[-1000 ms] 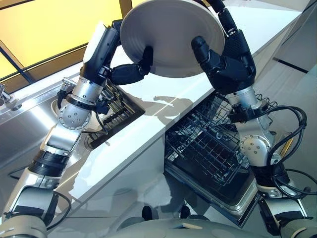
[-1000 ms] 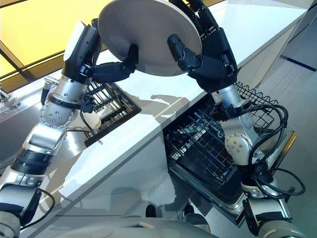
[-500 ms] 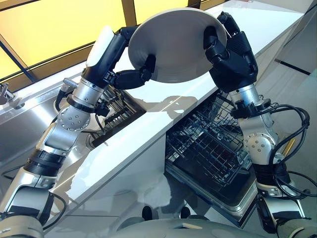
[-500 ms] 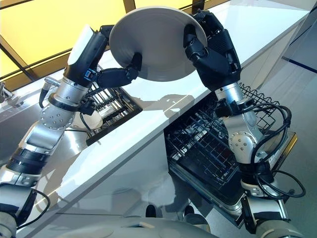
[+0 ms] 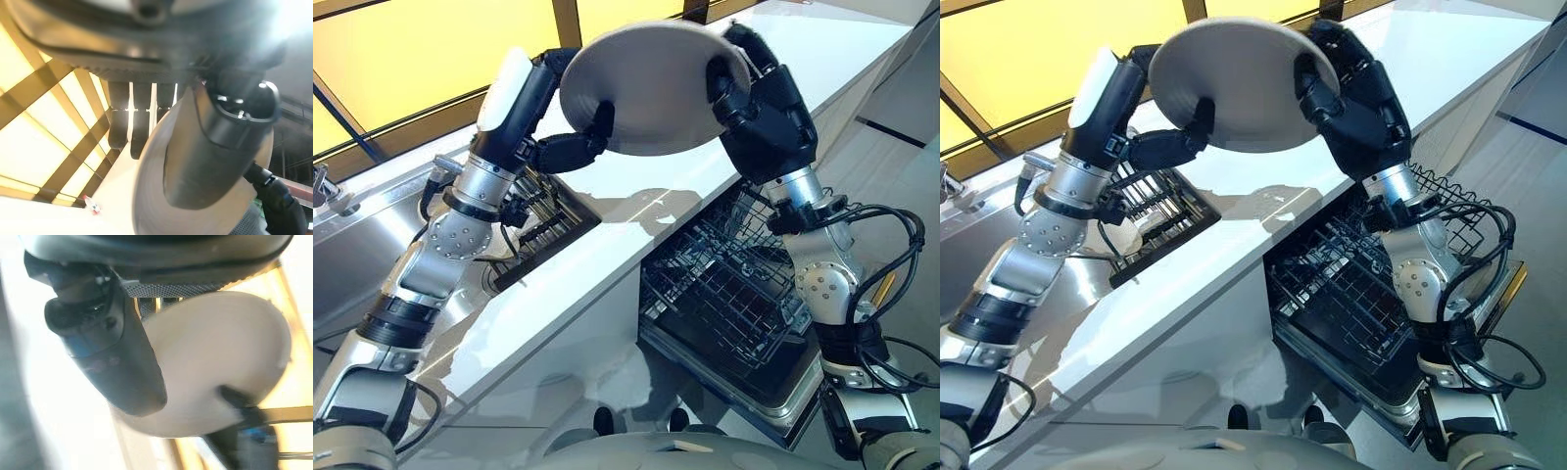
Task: Pick up plates and place into dishwasher.
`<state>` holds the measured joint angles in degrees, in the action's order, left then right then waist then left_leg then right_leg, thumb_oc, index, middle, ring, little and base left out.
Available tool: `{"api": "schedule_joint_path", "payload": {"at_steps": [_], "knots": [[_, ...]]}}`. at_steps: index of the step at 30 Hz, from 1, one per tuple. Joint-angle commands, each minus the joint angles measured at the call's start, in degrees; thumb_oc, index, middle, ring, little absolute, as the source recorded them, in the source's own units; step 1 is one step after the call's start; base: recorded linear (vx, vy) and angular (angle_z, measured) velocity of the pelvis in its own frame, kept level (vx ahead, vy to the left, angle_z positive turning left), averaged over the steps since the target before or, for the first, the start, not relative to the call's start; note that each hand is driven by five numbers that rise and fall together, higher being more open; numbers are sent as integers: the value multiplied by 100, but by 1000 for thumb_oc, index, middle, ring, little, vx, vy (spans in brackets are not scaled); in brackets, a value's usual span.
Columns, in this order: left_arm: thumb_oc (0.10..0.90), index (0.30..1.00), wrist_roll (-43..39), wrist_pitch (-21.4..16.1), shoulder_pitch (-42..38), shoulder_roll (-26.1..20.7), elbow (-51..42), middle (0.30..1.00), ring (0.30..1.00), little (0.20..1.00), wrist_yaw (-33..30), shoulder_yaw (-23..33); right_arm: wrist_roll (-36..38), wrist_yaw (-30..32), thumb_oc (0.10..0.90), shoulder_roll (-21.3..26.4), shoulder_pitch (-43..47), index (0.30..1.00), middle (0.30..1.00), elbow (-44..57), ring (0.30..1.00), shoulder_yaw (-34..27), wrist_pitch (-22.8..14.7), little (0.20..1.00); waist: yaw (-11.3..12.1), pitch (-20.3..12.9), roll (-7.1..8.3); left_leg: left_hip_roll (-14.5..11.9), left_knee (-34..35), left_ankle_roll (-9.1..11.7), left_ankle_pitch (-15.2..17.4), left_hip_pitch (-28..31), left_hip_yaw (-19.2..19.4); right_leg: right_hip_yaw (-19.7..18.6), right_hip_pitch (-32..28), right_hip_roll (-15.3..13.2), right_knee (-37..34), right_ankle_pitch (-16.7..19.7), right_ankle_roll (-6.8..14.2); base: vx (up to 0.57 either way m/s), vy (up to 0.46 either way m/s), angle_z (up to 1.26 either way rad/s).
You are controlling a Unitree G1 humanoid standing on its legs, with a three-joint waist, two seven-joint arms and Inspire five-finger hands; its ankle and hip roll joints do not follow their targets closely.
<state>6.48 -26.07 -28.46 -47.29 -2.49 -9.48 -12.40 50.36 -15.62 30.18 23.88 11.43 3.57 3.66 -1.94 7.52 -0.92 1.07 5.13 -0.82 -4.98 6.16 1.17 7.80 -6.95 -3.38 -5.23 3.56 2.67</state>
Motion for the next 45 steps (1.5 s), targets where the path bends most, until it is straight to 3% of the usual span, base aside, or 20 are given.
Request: {"api": "schedule_joint_path", "payload": {"at_steps": [1,6,14,32,40,45], "knots": [[100,300,-256,-277,-1151,-188,-380,300,300,200,-419,298,-542,-22,800,127,702,900,900,260,900,43,-768,900,-54,-633,89,291,-13,-49,770,139,54,34,-98,432,163,-560,8,0,0,0],[100,300,-171,-215,-1035,-190,-470,300,300,200,-373,384,-1265,55,800,386,748,900,900,315,900,-19,-769,900,-67,-608,74,290,-13,-41,775,138,63,27,-92,432,157,-554,13,-3,-2,2],[100,300,-226,-275,-1031,-278,-478,300,300,200,-264,416,-1129,-255,800,687,894,900,900,184,900,68,-466,900,-58,-599,84,287,-13,-32,772,150,56,31,-95,436,187,-567,3,1,0,-1],[100,300,-240,144,-820,-213,15,300,300,200,-122,276,-157,-164,800,179,901,900,900,211,900,-32,-1160,900,19,-553,66,293,-13,-73,795,217,86,126,-155,400,181,-572,18,0,0,0],[100,300,-402,42,-563,-189,558,300,300,200,-255,436,1014,-832,800,-217,754,900,900,116,900,-109,-830,900,87,-574,84,280,-13,-78,793,232,122,234,-191,375,152,-564,15,0,0,0],[100,300,-555,-16,-577,-196,781,300,300,200,-276,466,1227,-778,800,-327,723,900,900,-35,900,-143,-789,900,106,-589,103,272,-13,-65,788,233,135,279,-205,365,128,-550,23,0,0,0]]}}
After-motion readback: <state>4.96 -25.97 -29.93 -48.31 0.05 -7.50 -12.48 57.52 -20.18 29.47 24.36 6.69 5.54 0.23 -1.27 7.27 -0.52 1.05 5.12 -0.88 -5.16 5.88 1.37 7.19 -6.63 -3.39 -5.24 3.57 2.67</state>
